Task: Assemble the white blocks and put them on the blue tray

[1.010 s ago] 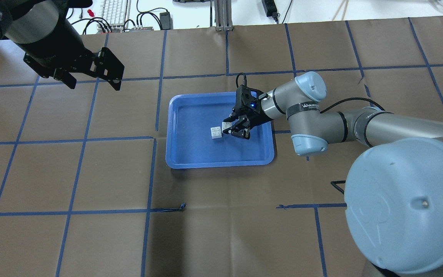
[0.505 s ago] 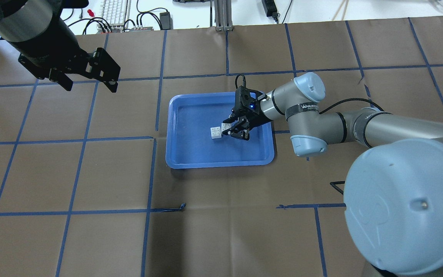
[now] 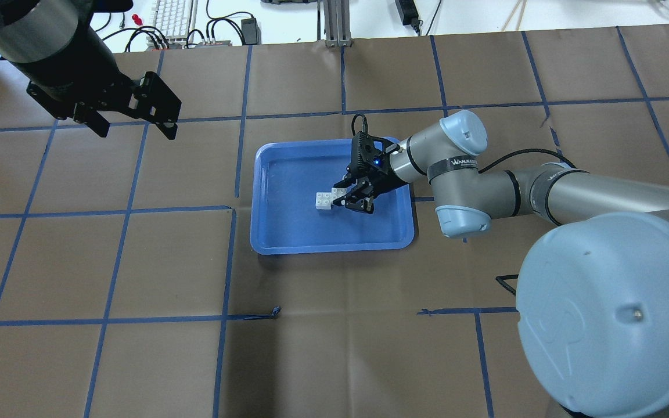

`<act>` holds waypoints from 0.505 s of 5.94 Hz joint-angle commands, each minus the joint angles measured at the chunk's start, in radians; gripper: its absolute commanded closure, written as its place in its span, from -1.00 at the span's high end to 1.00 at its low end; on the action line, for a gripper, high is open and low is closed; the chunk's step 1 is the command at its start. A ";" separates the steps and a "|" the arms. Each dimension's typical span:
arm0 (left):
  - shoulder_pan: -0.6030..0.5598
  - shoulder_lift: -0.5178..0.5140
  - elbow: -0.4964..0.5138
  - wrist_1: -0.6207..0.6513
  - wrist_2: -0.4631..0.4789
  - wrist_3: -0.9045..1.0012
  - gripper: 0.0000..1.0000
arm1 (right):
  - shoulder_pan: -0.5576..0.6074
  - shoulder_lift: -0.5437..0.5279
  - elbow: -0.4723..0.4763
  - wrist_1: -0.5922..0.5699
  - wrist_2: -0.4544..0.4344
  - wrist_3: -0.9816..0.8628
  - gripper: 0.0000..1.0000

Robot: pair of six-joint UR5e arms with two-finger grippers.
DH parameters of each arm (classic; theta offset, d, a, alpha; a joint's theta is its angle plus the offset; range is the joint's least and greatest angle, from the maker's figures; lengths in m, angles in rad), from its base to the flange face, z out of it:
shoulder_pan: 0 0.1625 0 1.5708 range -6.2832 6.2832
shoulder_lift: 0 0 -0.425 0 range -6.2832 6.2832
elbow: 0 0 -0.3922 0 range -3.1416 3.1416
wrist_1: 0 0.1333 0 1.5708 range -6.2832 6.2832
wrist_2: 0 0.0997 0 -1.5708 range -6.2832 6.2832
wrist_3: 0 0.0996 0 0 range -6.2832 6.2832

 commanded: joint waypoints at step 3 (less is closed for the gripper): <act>0.000 0.000 -0.001 0.002 -0.001 0.000 0.99 | 0.001 -0.004 0.021 -0.005 0.003 0.001 -0.49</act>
